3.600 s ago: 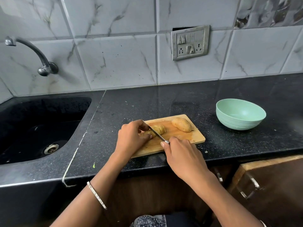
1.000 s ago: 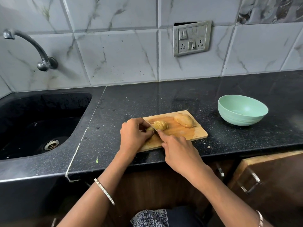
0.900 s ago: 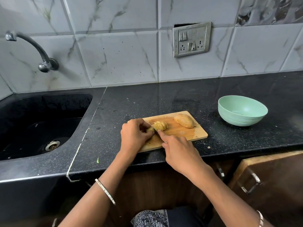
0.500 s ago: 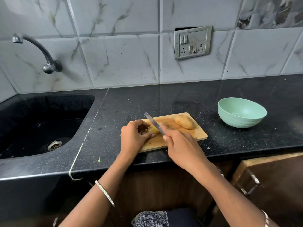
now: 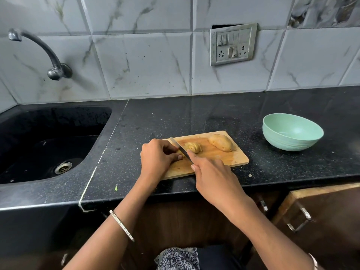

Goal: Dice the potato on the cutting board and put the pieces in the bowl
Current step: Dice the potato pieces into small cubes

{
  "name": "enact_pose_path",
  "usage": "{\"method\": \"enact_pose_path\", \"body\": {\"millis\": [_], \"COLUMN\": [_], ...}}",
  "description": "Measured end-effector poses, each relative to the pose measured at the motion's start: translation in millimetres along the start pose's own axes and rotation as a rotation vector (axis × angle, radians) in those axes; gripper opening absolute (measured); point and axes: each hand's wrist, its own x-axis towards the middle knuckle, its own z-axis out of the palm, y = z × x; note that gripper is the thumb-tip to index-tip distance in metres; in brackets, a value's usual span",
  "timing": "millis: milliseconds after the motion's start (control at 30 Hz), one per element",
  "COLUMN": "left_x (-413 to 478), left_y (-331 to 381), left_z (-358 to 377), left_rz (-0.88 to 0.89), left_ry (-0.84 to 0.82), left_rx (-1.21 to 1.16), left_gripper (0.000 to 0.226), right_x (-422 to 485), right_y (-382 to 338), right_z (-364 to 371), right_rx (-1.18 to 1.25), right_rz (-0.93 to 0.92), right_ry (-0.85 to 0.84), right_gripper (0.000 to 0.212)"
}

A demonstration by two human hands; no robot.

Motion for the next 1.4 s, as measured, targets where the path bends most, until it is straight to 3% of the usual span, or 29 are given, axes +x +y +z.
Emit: {"method": "enact_pose_path", "body": {"millis": [567,800,1400], "left_x": [-3,-5,0], "left_y": [7,7,9], "left_z": [-7,-9,-10], "left_rz": [0.028,0.027,-0.01], "left_ry": [-0.011,-0.01,-0.044], "left_rx": [0.004,0.015,0.126], "left_gripper": [0.018,0.021,0.009], "right_x": [12,4,6], "right_y": [-2,0,-12], "right_z": [11,5,8], "right_rx": [-0.021,0.093,-0.045], "right_rz": [0.026,-0.016,0.005], "right_ry": [-0.05,0.067,0.009], "right_gripper": [0.053,0.05,0.055]}}
